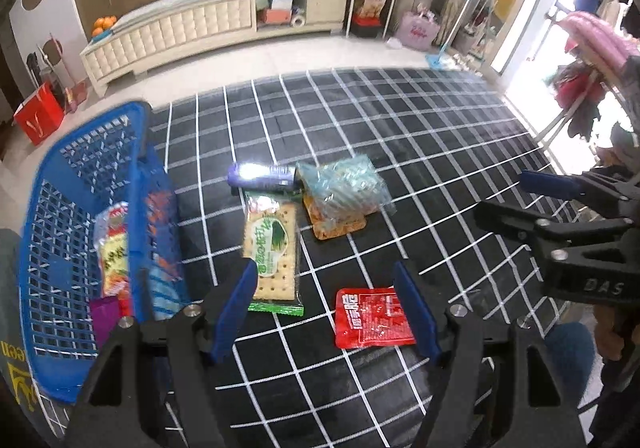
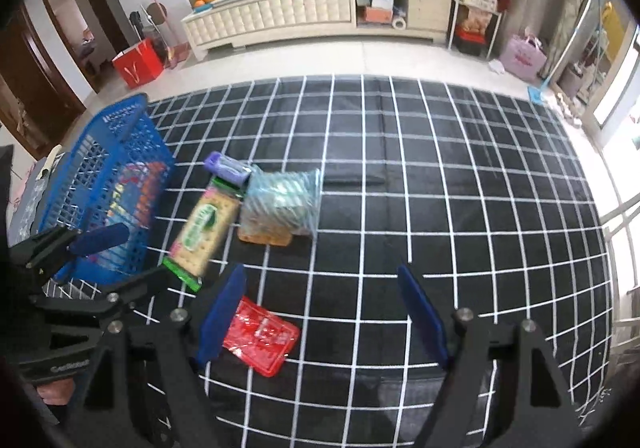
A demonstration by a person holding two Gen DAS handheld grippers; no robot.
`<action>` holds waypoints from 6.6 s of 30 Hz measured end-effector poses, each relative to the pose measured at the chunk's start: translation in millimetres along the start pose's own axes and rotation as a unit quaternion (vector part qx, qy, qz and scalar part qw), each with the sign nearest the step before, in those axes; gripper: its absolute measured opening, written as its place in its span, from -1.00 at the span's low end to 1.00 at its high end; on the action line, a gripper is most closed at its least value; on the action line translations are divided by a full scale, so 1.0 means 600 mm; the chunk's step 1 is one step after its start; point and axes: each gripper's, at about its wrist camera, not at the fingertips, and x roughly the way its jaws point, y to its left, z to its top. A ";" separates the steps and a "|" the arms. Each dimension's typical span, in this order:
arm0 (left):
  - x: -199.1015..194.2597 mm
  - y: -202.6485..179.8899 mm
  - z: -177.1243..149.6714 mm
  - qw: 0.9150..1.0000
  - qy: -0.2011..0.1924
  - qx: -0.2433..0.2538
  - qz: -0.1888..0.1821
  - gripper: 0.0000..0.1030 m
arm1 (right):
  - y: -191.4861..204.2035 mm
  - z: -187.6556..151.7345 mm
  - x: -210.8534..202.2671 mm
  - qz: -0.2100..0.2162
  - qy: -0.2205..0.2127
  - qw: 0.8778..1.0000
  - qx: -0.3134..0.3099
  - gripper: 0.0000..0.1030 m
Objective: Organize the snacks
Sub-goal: 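Withdraw both grippers from the basket toward the remaining snacks, then grasp the green-label cracker pack with the left gripper while the right grasps the clear striped bag, then carry both snacks into the blue basket and open both grippers, then withdraw both grippers from the basket toward the remaining snacks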
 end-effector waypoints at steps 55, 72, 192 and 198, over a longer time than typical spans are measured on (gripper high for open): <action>0.180 0.064 0.011 0.996 0.033 -0.063 0.045 0.01 | 0.049 0.071 0.210 0.010 0.059 0.998 -0.018 0.26; 0.035 0.038 -0.013 0.998 -0.036 -0.041 0.031 0.01 | 0.066 0.034 -0.005 0.007 -0.023 1.000 -0.009 0.21; -0.101 0.138 0.034 0.998 -0.043 -0.039 0.003 0.37 | 0.133 0.066 -0.009 -0.011 -0.016 1.000 -0.018 0.73; -0.037 0.087 0.048 0.999 -0.016 -0.032 0.018 0.37 | 0.077 0.059 0.034 -0.018 0.008 1.000 -0.009 0.72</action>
